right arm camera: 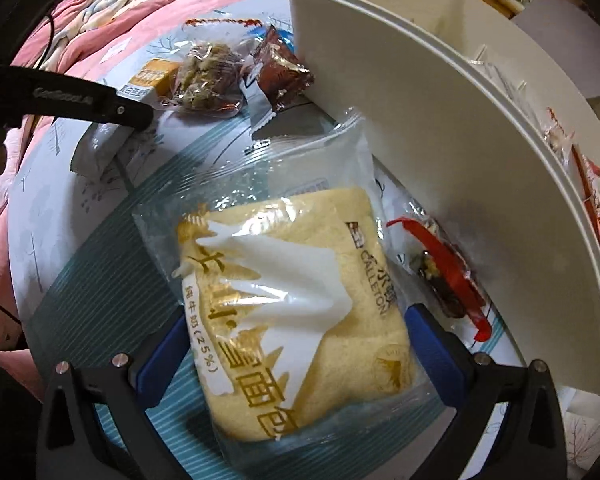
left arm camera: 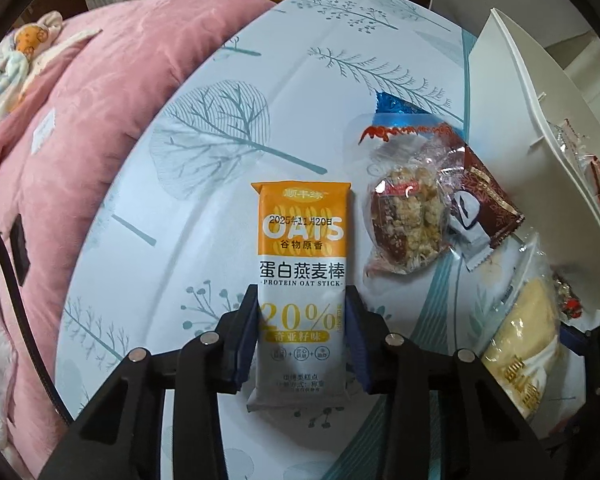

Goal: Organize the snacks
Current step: 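Carry the OATS bar and sponge-cake bag into the tray and open both grippers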

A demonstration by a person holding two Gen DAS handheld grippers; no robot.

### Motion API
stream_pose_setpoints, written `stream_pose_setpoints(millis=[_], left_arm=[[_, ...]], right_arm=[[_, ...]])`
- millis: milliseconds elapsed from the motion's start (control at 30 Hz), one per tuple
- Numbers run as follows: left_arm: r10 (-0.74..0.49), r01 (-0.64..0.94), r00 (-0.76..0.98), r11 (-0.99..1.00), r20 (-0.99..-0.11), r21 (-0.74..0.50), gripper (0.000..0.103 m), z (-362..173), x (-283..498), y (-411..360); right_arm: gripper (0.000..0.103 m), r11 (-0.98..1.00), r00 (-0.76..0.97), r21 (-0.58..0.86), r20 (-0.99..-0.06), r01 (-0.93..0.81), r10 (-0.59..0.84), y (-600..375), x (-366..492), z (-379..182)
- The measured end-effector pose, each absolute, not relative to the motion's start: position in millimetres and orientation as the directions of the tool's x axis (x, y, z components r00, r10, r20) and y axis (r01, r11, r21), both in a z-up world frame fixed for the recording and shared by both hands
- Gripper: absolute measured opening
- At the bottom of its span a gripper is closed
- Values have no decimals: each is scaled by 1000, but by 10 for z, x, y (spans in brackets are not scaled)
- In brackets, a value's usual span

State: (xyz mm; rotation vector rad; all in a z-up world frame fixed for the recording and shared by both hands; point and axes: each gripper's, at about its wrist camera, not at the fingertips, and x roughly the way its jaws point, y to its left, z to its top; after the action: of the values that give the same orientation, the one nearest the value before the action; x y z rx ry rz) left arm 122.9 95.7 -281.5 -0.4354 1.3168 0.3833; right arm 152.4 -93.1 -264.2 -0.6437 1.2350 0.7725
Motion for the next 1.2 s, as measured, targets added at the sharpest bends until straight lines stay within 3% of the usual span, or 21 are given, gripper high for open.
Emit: stream_pose_setpoints(millis=[367, 567, 1000, 1200], left_arm=[[-169, -453, 128, 866, -977, -210, 38, -2729, 1103, 1187], [-195, -375, 118, 899, -974, -226, 38, -2446, 1095, 1366], [-180, -194, 228, 955, -957, -226, 38, -1737, 1156, 1653], [-196, -135, 259, 962, -946, -236, 38, -1554, 1191, 1614]], right_arm=[[99, 789, 123, -15, -990, -614, 76, -810, 1501, -2640], [96, 877, 97, -4, -994, -481, 49, -722, 1262, -2659], [92, 956, 43, 187, -979, -227, 202, -508, 646, -2584], [92, 963, 101, 224, -965, -151, 240, -543, 608, -2343]])
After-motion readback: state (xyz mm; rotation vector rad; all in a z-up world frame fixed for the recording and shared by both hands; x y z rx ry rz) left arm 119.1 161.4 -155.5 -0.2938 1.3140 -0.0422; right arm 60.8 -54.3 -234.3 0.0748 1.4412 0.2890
